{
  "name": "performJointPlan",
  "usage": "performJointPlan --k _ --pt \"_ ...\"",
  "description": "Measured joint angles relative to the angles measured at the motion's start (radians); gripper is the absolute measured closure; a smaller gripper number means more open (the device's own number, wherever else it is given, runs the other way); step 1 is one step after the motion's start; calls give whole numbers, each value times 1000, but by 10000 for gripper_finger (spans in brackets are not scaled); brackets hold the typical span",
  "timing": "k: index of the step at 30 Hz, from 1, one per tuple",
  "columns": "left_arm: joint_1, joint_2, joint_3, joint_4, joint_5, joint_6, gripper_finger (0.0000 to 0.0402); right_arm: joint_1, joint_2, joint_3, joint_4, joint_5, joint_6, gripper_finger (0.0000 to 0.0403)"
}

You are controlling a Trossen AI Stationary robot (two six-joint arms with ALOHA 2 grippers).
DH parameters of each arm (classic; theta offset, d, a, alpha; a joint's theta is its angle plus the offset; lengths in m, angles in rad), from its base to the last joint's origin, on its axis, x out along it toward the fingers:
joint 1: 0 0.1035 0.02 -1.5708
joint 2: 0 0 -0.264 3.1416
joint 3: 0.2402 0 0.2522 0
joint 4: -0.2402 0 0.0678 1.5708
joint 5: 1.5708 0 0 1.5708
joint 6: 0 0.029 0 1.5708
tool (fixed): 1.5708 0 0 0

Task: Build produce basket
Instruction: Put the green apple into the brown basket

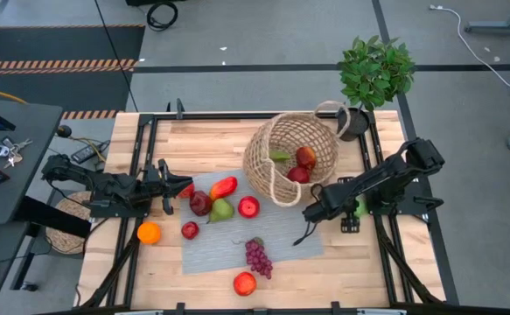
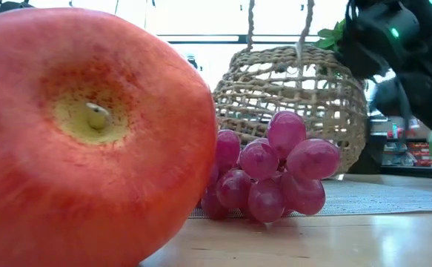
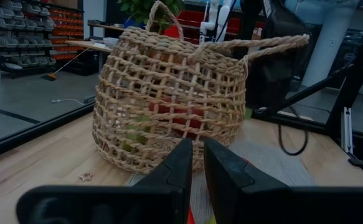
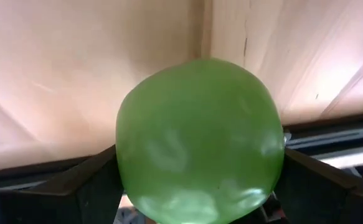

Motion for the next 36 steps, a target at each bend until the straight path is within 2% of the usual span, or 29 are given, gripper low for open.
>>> performJointPlan --k 9,20,30,36 --pt "0 0 0 0 0 0 353 11 0 227 -12 -16 -7 50" --pt "0 0 0 0 0 0 353 98 0 387 -152 -33 74 50" --pt "0 0 0 0 0 0 353 135 -20 566 -177 41 107 50" --pt "0 0 0 0 0 0 353 131 -80 663 -101 157 63 50"
